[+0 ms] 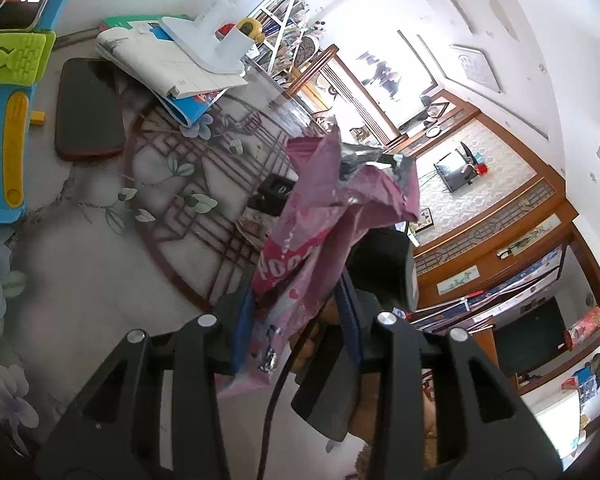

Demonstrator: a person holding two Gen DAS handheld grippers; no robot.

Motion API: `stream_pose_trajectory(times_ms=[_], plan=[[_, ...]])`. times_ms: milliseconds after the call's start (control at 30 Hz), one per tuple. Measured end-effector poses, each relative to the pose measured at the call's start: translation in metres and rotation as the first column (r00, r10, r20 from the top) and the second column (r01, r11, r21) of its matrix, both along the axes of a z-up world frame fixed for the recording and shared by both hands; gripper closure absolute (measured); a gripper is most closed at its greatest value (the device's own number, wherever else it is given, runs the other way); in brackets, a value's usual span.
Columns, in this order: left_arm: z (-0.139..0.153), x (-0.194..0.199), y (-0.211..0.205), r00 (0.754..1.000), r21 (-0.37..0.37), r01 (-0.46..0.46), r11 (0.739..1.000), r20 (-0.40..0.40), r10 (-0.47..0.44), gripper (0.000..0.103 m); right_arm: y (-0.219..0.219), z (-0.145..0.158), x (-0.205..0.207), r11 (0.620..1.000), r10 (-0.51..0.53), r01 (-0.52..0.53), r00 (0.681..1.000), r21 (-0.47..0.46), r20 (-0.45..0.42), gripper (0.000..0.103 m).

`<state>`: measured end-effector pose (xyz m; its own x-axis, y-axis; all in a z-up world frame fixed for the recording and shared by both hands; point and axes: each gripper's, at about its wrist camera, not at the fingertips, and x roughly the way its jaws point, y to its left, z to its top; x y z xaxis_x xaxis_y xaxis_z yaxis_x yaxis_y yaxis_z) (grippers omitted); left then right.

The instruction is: Collect trash

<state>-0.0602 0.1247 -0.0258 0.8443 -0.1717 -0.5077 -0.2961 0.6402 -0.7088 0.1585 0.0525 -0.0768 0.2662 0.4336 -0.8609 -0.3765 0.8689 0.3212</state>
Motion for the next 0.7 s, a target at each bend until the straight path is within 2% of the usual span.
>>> stream_pose_trajectory(times_ms=[33, 100, 200, 700], plan=[[0.0, 0.0, 0.0, 1.0, -0.001, 0.0, 1.0, 0.0, 0.0, 0.067, 0.001, 0.0, -0.001, 1.0, 0.011, -0.011, 1.0, 0.006, -0.003, 0.06], [-0.001, 0.0, 0.0, 1.0, -0.004, 0.002, 1.0, -0.001, -0.002, 0.067, 0.001, 0.0, -0.002, 0.999, 0.027, -0.027, 1.0, 0.03, -0.012, 0.068], [-0.001, 0.0, 0.0, 1.0, -0.004, 0.001, 1.0, -0.001, -0.001, 0.066, 0.001, 0.002, -0.006, 0.998, 0.049, -0.048, 0.999, 0.039, -0.01, 0.074], [-0.003, 0.001, -0.003, 1.0, -0.002, 0.02, 1.0, -0.019, -0.02, 0.066, -0.038, 0.018, -0.028, 0.993, 0.095, -0.099, 0.994, 0.065, 0.058, 0.075]])
